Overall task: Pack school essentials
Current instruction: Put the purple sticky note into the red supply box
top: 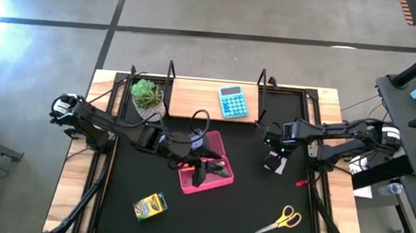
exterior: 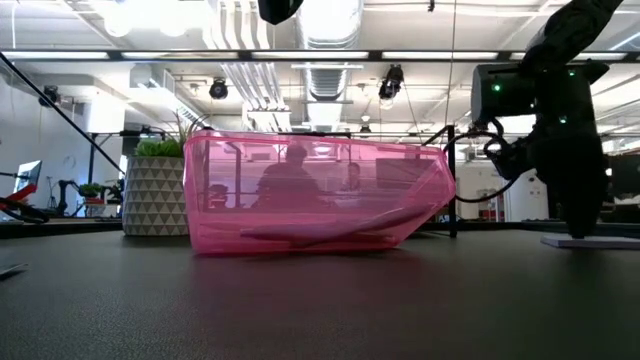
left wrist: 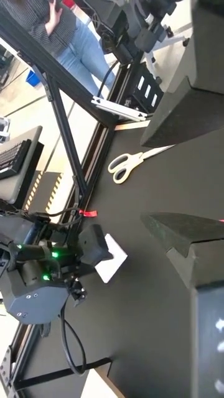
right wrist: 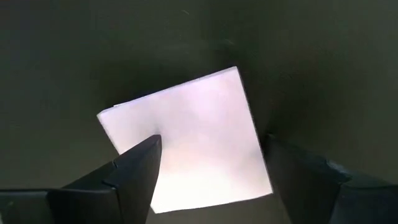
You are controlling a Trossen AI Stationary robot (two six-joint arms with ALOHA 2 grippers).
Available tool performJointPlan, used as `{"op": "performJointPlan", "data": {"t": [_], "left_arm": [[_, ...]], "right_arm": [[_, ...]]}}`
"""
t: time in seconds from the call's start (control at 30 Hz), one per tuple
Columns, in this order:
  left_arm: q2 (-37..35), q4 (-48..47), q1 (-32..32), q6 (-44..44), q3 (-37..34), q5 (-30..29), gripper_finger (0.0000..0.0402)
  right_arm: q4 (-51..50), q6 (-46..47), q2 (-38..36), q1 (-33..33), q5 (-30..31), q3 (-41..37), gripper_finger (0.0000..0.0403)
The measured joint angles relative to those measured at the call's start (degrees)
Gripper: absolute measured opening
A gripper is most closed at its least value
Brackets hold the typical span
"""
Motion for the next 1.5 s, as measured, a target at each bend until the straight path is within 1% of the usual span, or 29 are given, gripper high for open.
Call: {"op": "performJointPlan", "data": {"t": [0.1, 0.43, 0.6, 0.77, 0.9, 1.03, 1.23, 1.33, 1.5], "left_arm": [[0.0, 0.0, 0.0, 0.0, 0.0, 0.0, 0.0164], [0.0, 0.1, 0.0, -0.1, 0.0, 0.0, 0.0164], [0.0, 0.2, 0.0, 0.3, 0.0, 0.0, 0.0164], [1.0, 0.6, 0.0, 4.6, 0.0, -0.1, 0.0164], [3.7, 2.3, -0.3, 4.5, -0.1, -0.1, 0.0164], [7.2, 7.2, -1.2, 4.7, 0.1, -0.1, 0.0164], [14.1, 12.6, -2.2, 9.8, 2.3, -0.1, 0.0164], [17.9, 13.3, -2.5, 11.8, 4.5, -0.1, 0.0164], [23.7, 11.5, -2.7, 15.3, 9.9, 0.0, 0.0164]], "right_arm": [[2.8, 0.4, 0.0, 0.2, -1.8, 0.5, 0.0265], [2.8, 0.9, 0.4, 0.5, -1.2, 0.3, 0.0214], [2.8, -0.7, 0.4, 0.6, -0.9, 0.0, 0.0212], [2.9, -0.3, 0.3, 0.7, -0.9, -0.1, 0.0216], [3.4, 2.6, 0.3, 1.4, -1.6, -0.1, 0.0217], [4.4, 5.7, 0.3, 2.9, -2.1, -0.2, 0.0217], [6.2, 9.9, 0.4, 3.7, -2.9, -0.2, 0.0217], [7.1, 11.8, 0.4, 3.8, -3.1, -0.3, 0.0217], [11.0, 15.2, 0.4, 3.8, -3.2, -0.3, 0.0217]]}}
